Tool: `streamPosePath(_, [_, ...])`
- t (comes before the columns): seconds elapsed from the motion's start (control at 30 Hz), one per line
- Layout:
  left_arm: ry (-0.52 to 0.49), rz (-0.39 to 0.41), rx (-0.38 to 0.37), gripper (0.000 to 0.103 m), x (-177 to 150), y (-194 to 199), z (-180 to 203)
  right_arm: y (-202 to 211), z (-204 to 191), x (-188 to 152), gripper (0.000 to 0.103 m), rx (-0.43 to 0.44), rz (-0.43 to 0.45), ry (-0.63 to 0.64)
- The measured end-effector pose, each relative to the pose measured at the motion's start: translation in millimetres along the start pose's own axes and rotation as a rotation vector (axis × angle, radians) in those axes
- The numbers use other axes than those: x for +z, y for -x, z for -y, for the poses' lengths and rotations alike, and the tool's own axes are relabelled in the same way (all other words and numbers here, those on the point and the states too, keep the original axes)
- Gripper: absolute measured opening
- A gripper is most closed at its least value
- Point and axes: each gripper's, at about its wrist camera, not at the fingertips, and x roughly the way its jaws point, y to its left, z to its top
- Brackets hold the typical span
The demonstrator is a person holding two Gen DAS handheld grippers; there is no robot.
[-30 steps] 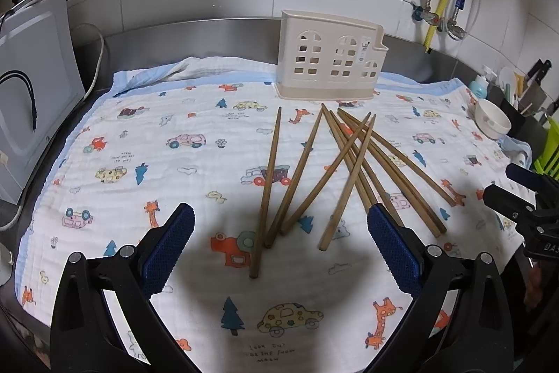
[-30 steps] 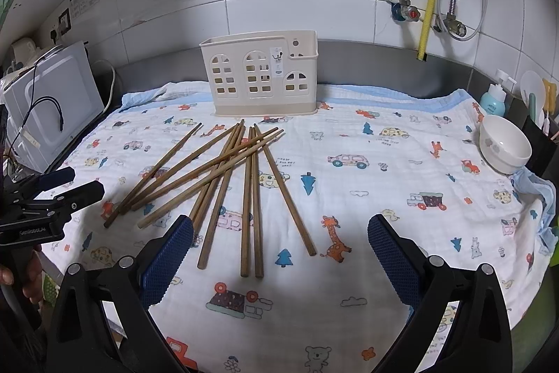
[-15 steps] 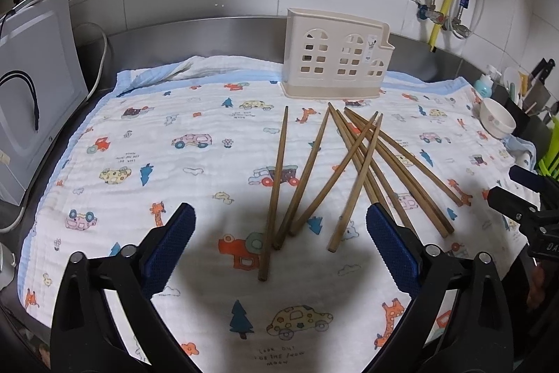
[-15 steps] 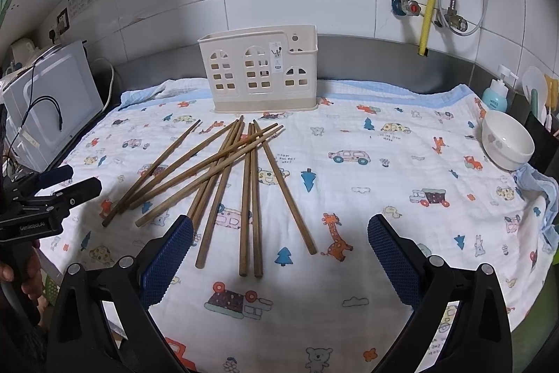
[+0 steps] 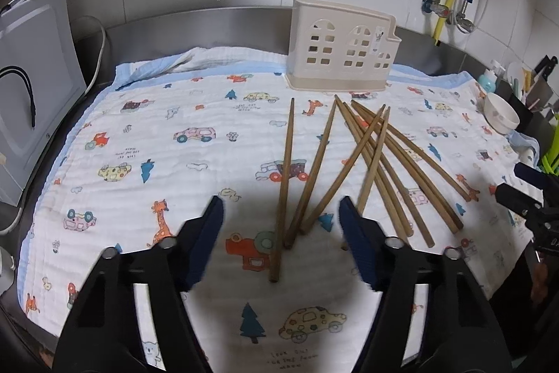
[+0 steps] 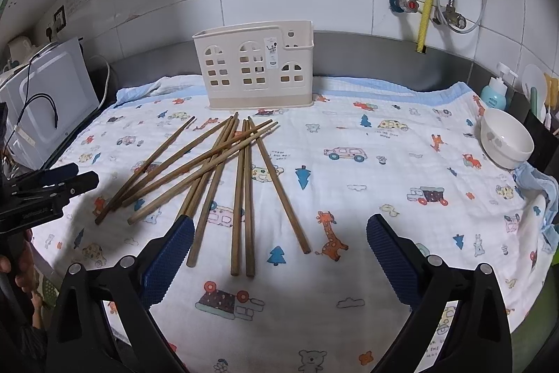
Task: Organize utensils
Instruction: 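Close the left tool on a wooden chopstick while the right tool grasps another chopstick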
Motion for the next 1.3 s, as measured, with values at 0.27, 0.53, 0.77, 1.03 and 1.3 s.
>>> streamPosePath(0.27, [-0.006,-0.042,-0.007,0.043,2,-22,-8,-6,0,-1,0.096,0.005,-0.016,0.0])
streamPosePath(0.53, [-0.013,-0.094,-0.041,0.033,2,-49,-10,-13,3,-2,0.095,0.0,-0.032,-0.004])
streamPosePath(0.77, [-0.018,-0.127,-0.057,0.026,0,-65,-12,-24,6,-1,0.091,0.006,-0.052,-0.008])
streamPosePath(1.03, [-0.024,-0.128,-0.043,0.023,3,-72,-12,-37,9,0,0.081,0.017,-0.08,-0.012])
streamPosePath(1.3, [-0.036,-0.123,-0.043,0.023,6,-76,-10,-48,11,-2,0.077,0.03,-0.105,-0.02])
